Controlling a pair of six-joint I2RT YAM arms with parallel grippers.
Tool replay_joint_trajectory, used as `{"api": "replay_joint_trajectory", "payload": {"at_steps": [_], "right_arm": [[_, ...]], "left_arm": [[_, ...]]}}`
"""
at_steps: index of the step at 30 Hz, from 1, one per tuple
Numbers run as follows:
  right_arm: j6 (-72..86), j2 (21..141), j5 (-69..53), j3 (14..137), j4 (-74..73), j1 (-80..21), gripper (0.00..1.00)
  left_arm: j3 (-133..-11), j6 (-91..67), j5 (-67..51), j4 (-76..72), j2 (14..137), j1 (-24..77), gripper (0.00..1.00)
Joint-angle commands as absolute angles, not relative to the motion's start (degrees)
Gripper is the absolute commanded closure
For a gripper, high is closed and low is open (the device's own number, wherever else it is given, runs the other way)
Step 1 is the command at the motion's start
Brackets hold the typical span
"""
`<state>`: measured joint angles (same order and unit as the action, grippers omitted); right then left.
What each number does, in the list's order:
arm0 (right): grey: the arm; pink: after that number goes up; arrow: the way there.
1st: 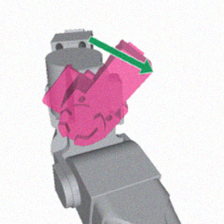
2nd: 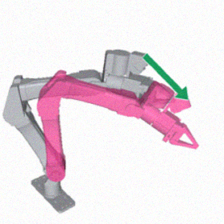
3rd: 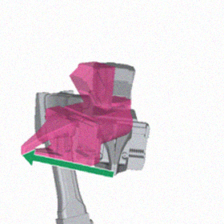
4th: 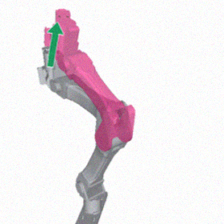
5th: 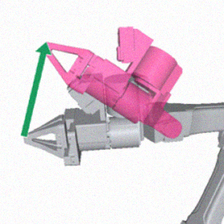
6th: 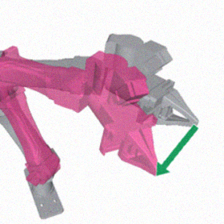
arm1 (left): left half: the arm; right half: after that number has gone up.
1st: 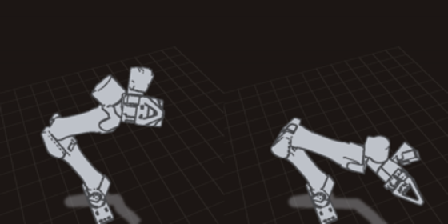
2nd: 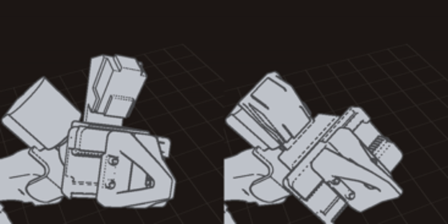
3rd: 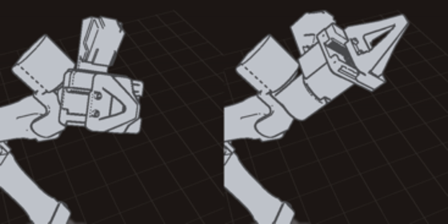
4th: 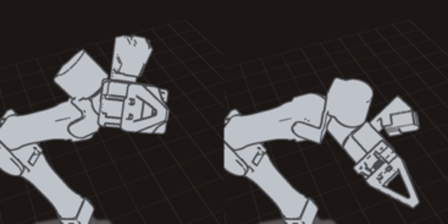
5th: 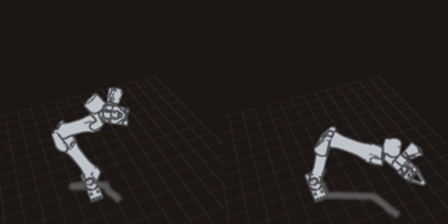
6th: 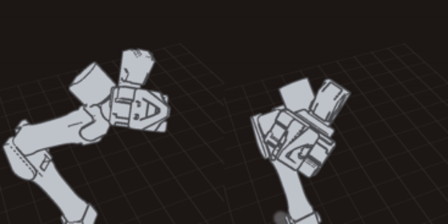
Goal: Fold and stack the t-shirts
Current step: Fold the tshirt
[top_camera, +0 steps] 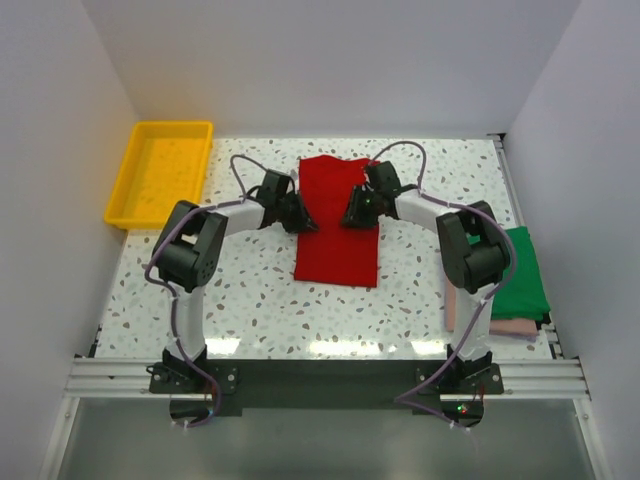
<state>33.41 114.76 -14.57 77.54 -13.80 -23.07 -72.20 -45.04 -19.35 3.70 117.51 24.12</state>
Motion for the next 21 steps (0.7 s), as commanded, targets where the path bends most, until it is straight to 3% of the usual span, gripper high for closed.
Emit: {"api": "replay_joint_trajectory", "payload": {"at_steps": [1,11,21], "right_arm": [[34.4,116.2,-17.3,78.9,-13.4,-20.6,0.64],[35.1,116.0,-14.2,75.9,-12.7,-19.5,0.63],[33.2,106.4,-7.2,74.9,-12.7,-20.7,0.59]], "left_arm": [[-73.4,-45.9,-20.0,0.9,118.6,22.1,0.98],[-66.5,-49.7,-22.8,-7.5,115.4,21.4,0.97],[-70.4,-48.5,-26.5,-9.5,112.2,21.4,0.87]]}}
